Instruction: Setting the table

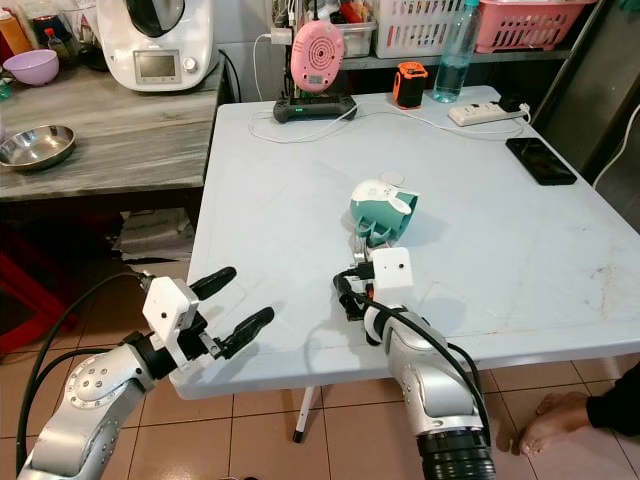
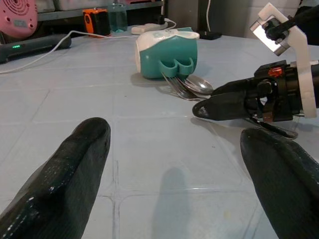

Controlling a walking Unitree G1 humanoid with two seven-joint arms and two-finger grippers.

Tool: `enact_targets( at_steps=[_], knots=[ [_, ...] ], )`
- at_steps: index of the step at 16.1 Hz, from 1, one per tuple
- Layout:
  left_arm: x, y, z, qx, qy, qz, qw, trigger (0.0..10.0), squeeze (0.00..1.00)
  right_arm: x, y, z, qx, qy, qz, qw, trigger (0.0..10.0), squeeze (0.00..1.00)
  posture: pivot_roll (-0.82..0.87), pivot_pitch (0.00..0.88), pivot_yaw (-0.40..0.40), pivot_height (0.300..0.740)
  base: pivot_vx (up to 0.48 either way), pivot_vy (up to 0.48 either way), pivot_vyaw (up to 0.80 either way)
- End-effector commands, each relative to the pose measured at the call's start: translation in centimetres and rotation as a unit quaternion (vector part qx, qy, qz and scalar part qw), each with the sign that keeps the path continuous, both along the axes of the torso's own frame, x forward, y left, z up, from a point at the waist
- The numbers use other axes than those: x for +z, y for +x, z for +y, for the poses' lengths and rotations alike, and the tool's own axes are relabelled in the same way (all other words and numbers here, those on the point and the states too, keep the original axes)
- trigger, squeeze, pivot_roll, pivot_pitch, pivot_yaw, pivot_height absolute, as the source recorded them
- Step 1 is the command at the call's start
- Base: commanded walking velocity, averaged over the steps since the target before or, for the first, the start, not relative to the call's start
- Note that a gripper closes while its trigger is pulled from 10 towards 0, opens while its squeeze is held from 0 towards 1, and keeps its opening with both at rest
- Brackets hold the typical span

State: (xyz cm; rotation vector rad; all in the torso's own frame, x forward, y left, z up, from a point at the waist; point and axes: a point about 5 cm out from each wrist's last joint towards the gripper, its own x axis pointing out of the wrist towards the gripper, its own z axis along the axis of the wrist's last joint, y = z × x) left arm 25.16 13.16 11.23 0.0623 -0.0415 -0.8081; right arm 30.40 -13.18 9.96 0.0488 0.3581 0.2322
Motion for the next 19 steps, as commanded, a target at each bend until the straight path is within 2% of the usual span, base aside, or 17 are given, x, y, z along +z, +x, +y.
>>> enact_targets(
  at_steps=[1,6,12,19],
  knots=[
    [0.3,-0.1,-0.3,-0.012,-0.005,-0.003,1.0,10.0,0.0,-0.9,-0.1,-0.7,-0.016,-0.004,0.027,0.999,0.0,0.0,-0.05,0.081,0.018,0.74,0.0,0.0,0.0],
    [0.6,-0.2,-0.9,-0.044,-0.008,0.002,0.999,10.0,0.0,-1.6,0.1,-1.0,-0.016,0.005,0.049,0.999,0.0,0.0,-0.05,0.076,0.02,0.74,0.0,0.0,0.0],
    [0.2,-0.5,-0.8,-0.078,0.023,0.005,0.997,10.0,0.0,-3.7,-0.7,-1.4,-0.01,0.007,0.093,0.996,0.0,0.0,-0.04,0.073,0.022,0.74,0.0,0.0,0.0],
    [0.0,0.0,-0.5,-0.091,0.046,-0.001,0.995,10.0,0.0,-4.1,-0.9,-1.3,-0.015,0.017,0.098,0.995,0.0,0.0,-0.04,0.073,0.036,0.74,0.0,0.0,0.0]
  ],
)
